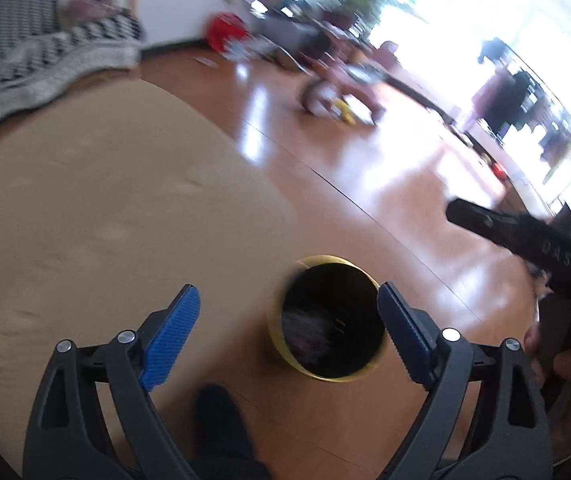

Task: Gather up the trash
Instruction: 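Carry the snack bag and white packaging over the bin and open both tools, then grasp the green toy car with the left tool while the right tool grasps the green wrapper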

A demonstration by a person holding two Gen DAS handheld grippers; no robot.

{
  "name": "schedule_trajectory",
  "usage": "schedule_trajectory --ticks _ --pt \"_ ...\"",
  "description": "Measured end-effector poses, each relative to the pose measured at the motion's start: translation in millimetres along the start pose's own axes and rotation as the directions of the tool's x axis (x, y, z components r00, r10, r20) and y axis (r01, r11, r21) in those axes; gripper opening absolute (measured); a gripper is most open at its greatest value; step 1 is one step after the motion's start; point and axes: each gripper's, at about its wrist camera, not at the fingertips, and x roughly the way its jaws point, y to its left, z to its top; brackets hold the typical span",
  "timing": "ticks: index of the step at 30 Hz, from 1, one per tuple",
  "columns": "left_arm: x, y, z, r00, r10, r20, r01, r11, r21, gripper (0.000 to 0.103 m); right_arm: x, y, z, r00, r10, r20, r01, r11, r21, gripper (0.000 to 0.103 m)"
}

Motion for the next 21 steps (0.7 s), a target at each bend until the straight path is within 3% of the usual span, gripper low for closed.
schedule_trajectory --ticks 3,7,12,17,19,21 --pt "-51 73 2 0.990 0.121 0.077 -0.119 0.993 -0.023 0.091 13 75 4 0.996 0.084 -0.019 -0.085 0.994 -0.064 0.087" --pt "-105 176 -23 0.962 0.249 0.108 -0.238 0.965 -0.108 0.092 33 188 -7 0.980 0.186 -0.068 -0.195 0.964 -0.183 0.088" --pt "-169 303 -67 0.909 0.408 0.084 -0.376 0.891 -0.255 0.092 61 354 -42 0.930 0.324 -0.175 -0.365 0.874 -0.320 0.088" --pt "-211 391 -102 0.849 0.526 0.046 -0.479 0.804 -0.354 0.092 83 466 -74 0.888 0.390 -0.243 -0.458 0.795 -0.399 0.088" --pt "-218 416 -111 0.844 0.534 0.047 -0.473 0.783 -0.403 0.092 91 494 -85 0.891 0.379 -0.249 -0.453 0.772 -0.447 0.088" --pt "-219 436 -116 0.859 0.510 0.041 -0.448 0.789 -0.421 0.092 104 516 -92 0.884 0.381 -0.270 -0.466 0.748 -0.472 0.088"
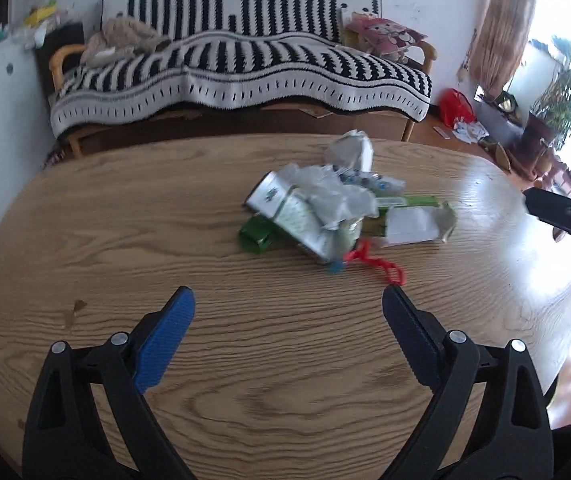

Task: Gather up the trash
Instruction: 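Grasp the green toy car with the left tool while the right tool grasps the green wrapper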

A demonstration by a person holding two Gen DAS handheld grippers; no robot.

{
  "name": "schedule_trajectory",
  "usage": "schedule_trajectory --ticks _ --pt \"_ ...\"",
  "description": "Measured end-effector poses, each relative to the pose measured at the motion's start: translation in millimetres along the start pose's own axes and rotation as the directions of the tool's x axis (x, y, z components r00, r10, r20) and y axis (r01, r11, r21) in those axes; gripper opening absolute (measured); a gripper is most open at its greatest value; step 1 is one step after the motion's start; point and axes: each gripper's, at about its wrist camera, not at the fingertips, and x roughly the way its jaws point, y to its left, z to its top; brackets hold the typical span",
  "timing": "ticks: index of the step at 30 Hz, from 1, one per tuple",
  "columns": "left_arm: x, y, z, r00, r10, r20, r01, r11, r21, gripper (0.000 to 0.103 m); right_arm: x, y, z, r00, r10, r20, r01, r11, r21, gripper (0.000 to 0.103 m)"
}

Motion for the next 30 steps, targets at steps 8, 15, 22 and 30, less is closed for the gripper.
schedule_trajectory --ticks 8,15,22,30 --pt "38 38 9 0.999 -0.008 -0.035 0.006 0.998 -0.055 0.092 53 -26 -1 1.000 -0.007 -0.024 0.008 0.999 0.032 0.088" --pt "73 41 13 0.999 0.010 -0.045 -0.012 0.999 -0.043 0.092 87 -53 -2 0.999 0.004 -0.042 -0.002 0.998 0.068 0.088" --pt "114 45 23 0.998 0.012 -0.065 -0.012 1.000 0.003 0.092 109 -58 -1 0.997 0.009 -0.076 -0.005 0.999 0.054 0.088" --pt "132 27 33 0.999 0.019 -0.047 -0.014 0.996 0.092 0.081 130 -66 -2 0.992 0.065 -0.107 -0.059 0.997 0.057 0.081"
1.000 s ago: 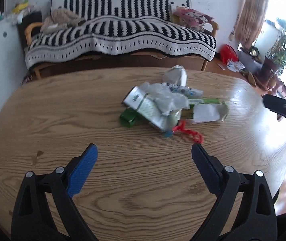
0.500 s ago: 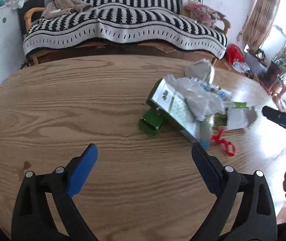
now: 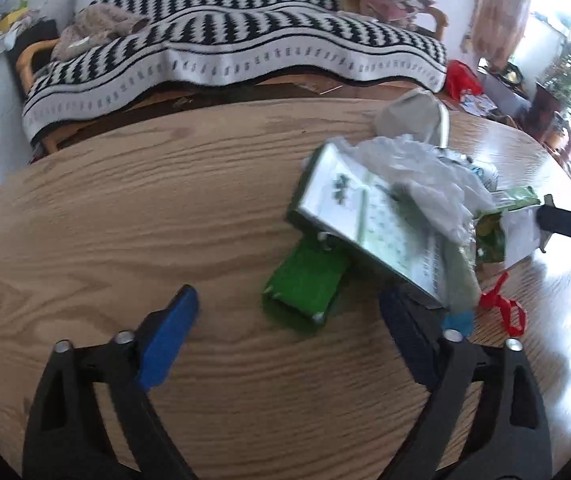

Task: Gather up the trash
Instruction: 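Grasp the green toy car with the left tool while the right tool grasps the green wrapper, then carry the toy car and green wrapper over the bin and open both tools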

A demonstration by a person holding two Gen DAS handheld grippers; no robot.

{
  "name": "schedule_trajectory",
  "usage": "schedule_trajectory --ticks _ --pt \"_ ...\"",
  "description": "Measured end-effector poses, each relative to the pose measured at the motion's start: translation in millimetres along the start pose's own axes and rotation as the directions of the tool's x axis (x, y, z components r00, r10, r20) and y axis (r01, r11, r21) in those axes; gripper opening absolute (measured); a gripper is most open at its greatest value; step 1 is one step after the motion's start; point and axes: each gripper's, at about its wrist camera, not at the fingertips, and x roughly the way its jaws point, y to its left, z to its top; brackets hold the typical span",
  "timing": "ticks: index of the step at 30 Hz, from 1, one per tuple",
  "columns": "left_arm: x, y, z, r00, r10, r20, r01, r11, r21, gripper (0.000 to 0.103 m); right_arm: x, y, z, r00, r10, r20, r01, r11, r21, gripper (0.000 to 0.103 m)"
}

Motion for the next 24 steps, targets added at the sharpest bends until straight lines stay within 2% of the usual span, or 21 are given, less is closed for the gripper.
schedule_trajectory --ticks 2,3,4,5,6,7,10,18,24 --pt "0 -6 2 1.000 -0.002 0.007 0.002 1.000 0.027 0.061 7 3 -2 1.000 0.018 -0.026 -0.019 1.000 -0.014 0.075" --pt "0 -9 2 1.000 0.001 0.010 -0.001 0.999 0.038 0.054 8 4 -2 1.000 0.019 -0.023 -0.019 1.000 -0.022 0.070" --pt "-2 -12 2 1.000 -0.002 0.015 0.001 0.999 0.051 0.042 8 7 -3 0.999 0.027 -0.021 -0.027 0.999 -0.029 0.062" --pt "-3 -13 1 1.000 -0.010 0.015 0.009 0.998 0.056 0.037 8 9 -3 0.999 0.045 -0.027 -0.046 0.998 -0.031 0.056" --pt "-4 -13 0 1.000 -0.019 0.010 0.018 0.998 0.054 0.037 8 12 -3 0.999 0.044 -0.032 -0.045 0.998 -0.034 0.040" --pt "-5 -12 0 1.000 -0.019 0.004 0.019 0.999 0.045 0.037 5 14 -3 0.998 0.048 -0.028 -0.049 0.998 -0.031 0.032" --pt "-15 -7 -1 1.000 0.028 -0.002 -0.028 0.999 0.042 0.036 -9 25 -1 0.998 0.065 -0.007 -0.065 0.997 -0.037 0.020" --pt "-64 3 -11 0.999 0.036 0.010 -0.036 0.999 0.002 0.035 -60 64 -7 0.997 0.053 0.056 -0.046 0.992 -0.117 0.018" --pt "-94 -4 -23 0.999 0.030 0.029 -0.030 1.000 0.005 0.032 -70 72 -18 0.998 0.026 0.059 -0.018 0.991 -0.129 0.018"
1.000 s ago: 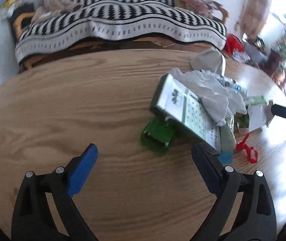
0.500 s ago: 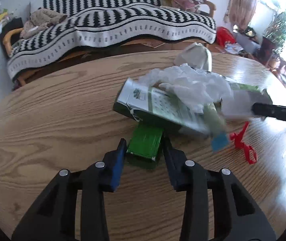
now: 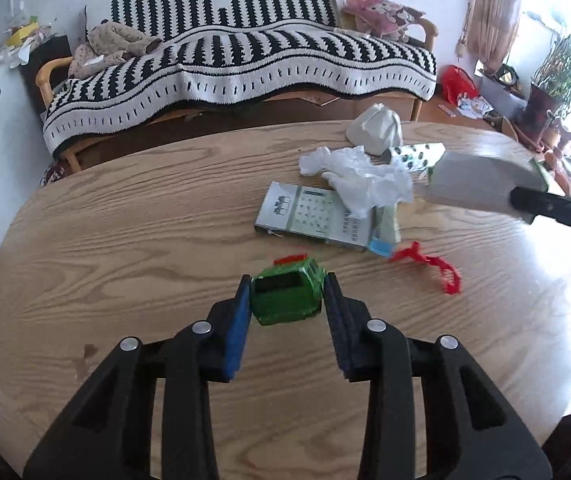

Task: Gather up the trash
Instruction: 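Carry the toy car and green wrapper over the bin and open both tools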

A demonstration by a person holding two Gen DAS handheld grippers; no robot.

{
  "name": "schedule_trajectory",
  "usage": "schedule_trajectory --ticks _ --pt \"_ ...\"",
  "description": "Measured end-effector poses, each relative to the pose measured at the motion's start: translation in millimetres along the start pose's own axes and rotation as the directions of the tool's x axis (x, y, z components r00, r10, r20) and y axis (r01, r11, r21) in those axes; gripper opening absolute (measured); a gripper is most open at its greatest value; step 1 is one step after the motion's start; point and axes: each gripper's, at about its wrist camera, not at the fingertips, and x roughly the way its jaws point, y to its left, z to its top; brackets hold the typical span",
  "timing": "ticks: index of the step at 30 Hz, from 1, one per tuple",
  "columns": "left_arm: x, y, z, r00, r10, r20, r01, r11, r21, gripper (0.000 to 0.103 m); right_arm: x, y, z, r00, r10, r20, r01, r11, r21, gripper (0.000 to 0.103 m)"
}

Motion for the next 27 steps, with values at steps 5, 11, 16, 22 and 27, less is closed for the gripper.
schedule_trajectory --ticks 5,11,16,22,27 --pt "-9 -10 -3 1.000 -0.018 0.012 0.018 1.000 0.005 0.032 -5 3 -5 1.000 -0.012 0.005 0.012 1.000 -0.010 0.018" --pt "-13 -19 1 0.999 -0.024 0.028 0.024 1.000 0.005 0.032 -20 -3 -7 0.999 -0.025 0.026 0.025 1.000 -0.002 0.018" --pt "-28 -46 5 0.997 -0.053 0.057 0.052 0.998 0.020 0.032 -60 -22 -11 0.996 -0.065 0.064 0.063 0.997 0.038 0.018" --pt "-59 -125 9 0.986 -0.125 0.108 0.114 0.988 0.105 0.032 -160 -84 -47 0.972 -0.195 0.131 0.181 0.977 0.113 0.018" --pt "-87 -237 8 0.957 -0.270 0.107 0.242 0.945 0.220 0.032 -269 -156 -105 0.918 -0.375 0.131 0.343 0.915 0.214 0.018"
